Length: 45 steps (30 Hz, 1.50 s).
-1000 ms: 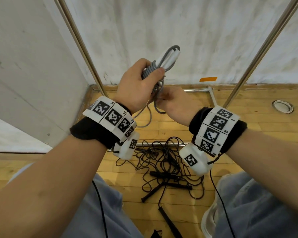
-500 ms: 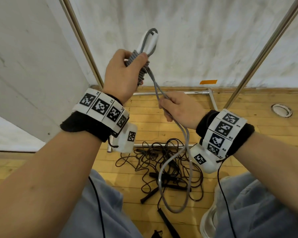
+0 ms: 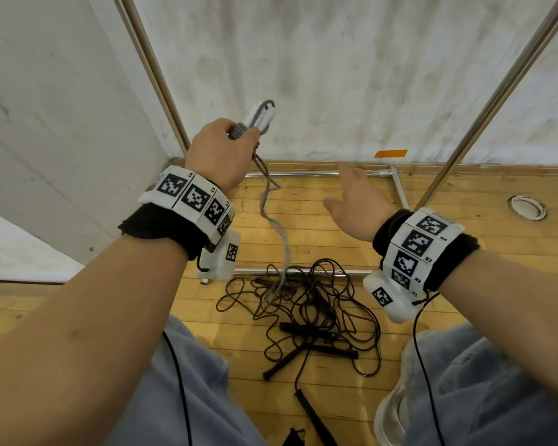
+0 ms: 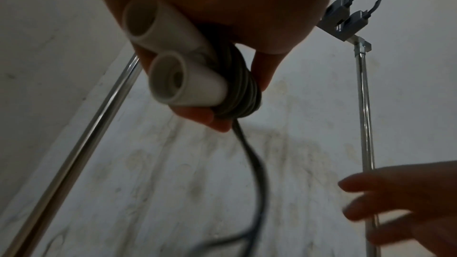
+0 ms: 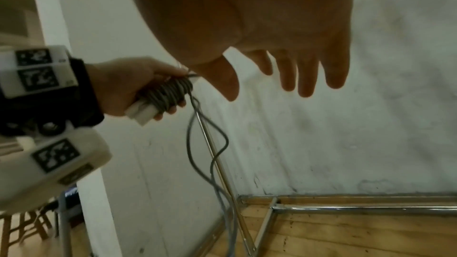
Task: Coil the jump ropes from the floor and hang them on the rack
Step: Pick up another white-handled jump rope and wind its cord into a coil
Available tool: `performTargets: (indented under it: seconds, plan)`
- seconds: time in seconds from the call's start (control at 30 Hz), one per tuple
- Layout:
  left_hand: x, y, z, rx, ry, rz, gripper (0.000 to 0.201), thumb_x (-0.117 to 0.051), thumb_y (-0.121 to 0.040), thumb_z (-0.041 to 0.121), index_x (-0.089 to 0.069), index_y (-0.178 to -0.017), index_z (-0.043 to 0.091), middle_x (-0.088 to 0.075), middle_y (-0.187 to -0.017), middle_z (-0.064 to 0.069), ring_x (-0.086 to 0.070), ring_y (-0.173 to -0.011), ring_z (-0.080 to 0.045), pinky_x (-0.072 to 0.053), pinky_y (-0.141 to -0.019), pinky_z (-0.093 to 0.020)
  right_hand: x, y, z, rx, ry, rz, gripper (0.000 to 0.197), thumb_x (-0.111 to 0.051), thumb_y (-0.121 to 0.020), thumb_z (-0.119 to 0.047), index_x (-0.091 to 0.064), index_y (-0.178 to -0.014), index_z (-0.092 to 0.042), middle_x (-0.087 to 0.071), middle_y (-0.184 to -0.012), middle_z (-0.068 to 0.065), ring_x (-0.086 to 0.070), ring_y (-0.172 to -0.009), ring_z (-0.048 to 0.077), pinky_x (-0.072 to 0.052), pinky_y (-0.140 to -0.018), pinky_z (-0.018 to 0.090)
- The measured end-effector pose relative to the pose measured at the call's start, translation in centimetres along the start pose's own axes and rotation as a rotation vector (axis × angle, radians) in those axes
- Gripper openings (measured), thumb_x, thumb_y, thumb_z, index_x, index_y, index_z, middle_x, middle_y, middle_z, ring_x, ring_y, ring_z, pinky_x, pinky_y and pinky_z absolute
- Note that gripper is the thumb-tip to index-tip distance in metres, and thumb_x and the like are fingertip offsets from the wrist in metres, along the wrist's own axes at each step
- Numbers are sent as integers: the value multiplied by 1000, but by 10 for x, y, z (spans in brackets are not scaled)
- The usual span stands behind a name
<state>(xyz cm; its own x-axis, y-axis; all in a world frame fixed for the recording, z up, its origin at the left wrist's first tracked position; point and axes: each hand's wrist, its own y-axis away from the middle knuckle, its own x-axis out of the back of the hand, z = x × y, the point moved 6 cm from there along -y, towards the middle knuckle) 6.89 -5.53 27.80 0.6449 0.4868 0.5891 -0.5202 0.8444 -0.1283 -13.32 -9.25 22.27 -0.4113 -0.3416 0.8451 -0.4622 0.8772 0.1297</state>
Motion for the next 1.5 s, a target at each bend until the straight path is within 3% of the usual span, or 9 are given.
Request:
performTargets:
  seconds: [0.2,0.33,0.43,0.67,0.8,0.9,1.0,1.13,1.5]
  plan:
    - [-33,20,11,70,193,-221,28,-62,-90,33,-68,-77,8,-67,-70,-12,-60,-53,-23,-53,-54,-36,-4,6,-21,112,-140,40,62,-52,-93,-34,-28,-146,-14,-39,-147,4,-42,-130,20,-36,-101,32]
    - [-46,31,24,26,326,-359,27,-63,-90,32,-68,-73,11,-65,-65,-12,-58,-48,-23,-46,-43,-27,-17,11,-28,123,-299,24,39,-55,-93,-28,-48,-130,-19,-60,-122,1,-60,-105,20,-50,-87,36]
    - [-45,36,33,-43,406,-445,26,-62,-91,30,-69,-73,14,-65,-65,-12,-58,-51,-27,-44,-42,-28,-6,3,-21,108,-283,132,22,-48,-96,-22,-60,-114,-18,-64,-102,-1,-59,-91,18,-45,-75,30]
    - [-31,26,29,-170,230,-310,17,-59,-93,29,-66,-87,15,-63,-70,-3,-61,-60,-23,-52,-59,-37,-1,-5,-10,120,-419,112,22,-40,-99,-15,-60,-92,-16,-65,-83,-3,-61,-91,21,-46,-88,36]
    - [-22,14,20,-283,-108,-110,27,-54,-92,41,-59,-108,20,-63,-82,5,-61,-77,-17,-52,-72,-35,-5,-5,-16,64,-795,1,27,-37,-100,-14,-57,-82,-16,-39,-52,-6,-46,-47,13,-52,-59,35]
    - [-22,7,8,-293,-293,-57,34,-51,-92,48,-55,-115,24,-61,-87,4,-59,-80,-21,-49,-70,-34,-1,-4,-25,155,-576,8,31,-38,-100,-24,-54,-74,-22,-36,-54,-6,-34,-45,12,-35,-46,27]
    - [-33,5,-2,-310,-507,-95,36,-47,-93,52,-51,-117,25,-56,-85,6,-55,-75,-20,-41,-62,-31,5,-2,-33,267,-257,42,31,-41,-99,-31,-54,-73,-21,-42,-56,-7,-39,-48,10,-33,-43,17]
    - [-46,7,-9,-325,-597,-196,35,-50,-92,50,-51,-114,23,-54,-86,4,-52,-75,-21,-39,-63,-33,14,2,-36,350,51,17,32,-45,-97,-30,-46,-66,-21,-46,-62,-5,-42,-55,10,-27,-50,25]
    - [-91,54,7,-470,-656,-553,23,-56,-87,49,-57,-104,34,-52,-71,14,-54,-71,-14,-42,-60,-29,30,7,-27,372,134,148,27,-44,-97,-30,-62,-84,-15,-56,-72,-3,-49,-69,17,-30,-58,27]
